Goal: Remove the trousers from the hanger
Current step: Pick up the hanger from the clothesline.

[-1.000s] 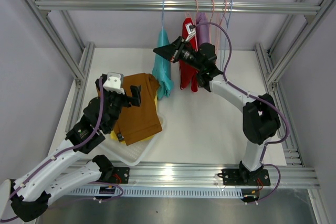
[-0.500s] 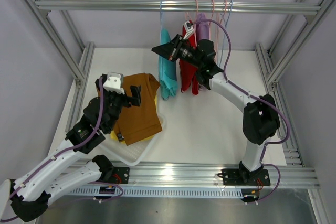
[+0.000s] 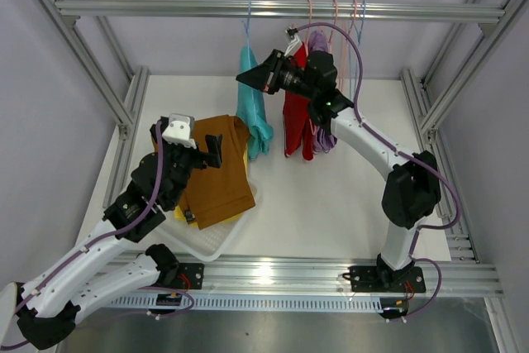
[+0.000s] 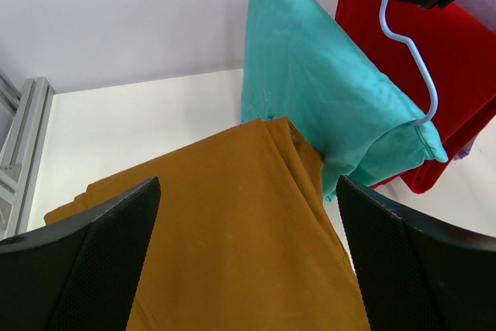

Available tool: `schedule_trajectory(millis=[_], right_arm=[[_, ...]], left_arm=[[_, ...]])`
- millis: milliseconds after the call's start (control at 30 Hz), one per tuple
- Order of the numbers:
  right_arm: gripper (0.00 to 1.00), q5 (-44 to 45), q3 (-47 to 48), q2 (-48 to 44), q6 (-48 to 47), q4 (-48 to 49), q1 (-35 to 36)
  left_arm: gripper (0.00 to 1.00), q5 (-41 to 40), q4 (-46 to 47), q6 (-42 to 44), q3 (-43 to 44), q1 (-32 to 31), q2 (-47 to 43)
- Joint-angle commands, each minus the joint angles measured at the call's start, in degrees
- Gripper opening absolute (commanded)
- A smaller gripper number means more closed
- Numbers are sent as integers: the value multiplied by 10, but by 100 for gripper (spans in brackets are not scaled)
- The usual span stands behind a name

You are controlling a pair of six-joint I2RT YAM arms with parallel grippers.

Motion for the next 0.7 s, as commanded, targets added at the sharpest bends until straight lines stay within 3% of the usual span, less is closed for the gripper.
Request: schedule_trajectory(millis=[0, 667], right_arm=[[0, 42, 67, -69, -1, 107, -17], [0, 29, 113, -95, 11, 93, -59]], left_arm=[[99, 4, 13, 6, 4, 4, -4], [100, 0, 13, 9, 3, 4, 4]])
